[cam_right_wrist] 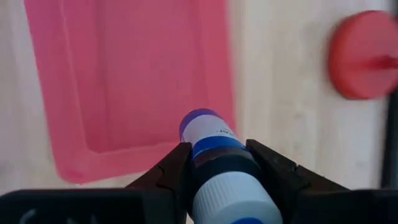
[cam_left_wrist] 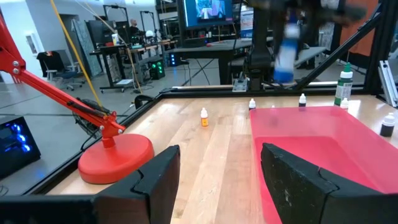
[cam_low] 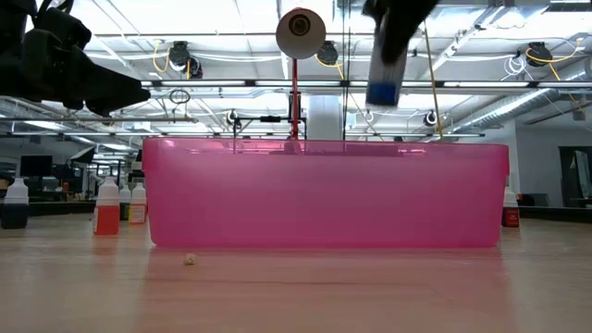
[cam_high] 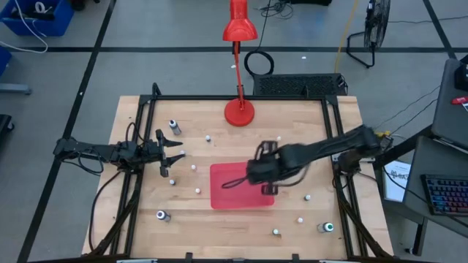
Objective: Pick & Place food coloring
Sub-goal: Put the large blue food coloring bottle into the pink bin
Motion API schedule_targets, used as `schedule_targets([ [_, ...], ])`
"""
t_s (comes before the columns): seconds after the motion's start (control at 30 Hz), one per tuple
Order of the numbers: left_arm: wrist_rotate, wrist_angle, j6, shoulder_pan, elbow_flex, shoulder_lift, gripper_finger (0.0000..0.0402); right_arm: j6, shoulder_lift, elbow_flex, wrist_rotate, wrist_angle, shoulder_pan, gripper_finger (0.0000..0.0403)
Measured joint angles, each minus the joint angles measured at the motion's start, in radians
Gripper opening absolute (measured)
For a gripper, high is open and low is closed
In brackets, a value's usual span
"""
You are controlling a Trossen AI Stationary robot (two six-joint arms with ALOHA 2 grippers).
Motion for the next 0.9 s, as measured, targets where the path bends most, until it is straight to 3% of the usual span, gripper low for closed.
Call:
schedule_targets([
  [0.3,0.000,0.000,0.000,0.000,0.000,0.000,0.0225,-0.095,0.172,0.000,-0.062,-0.038,-0.047,0.0123],
  [0.9,0.000,0.000,0.000,0.000,0.000,0.000,0.0225,-0.147,0.162,-0.186,-0.160,0.181,-0.125,0.0122],
])
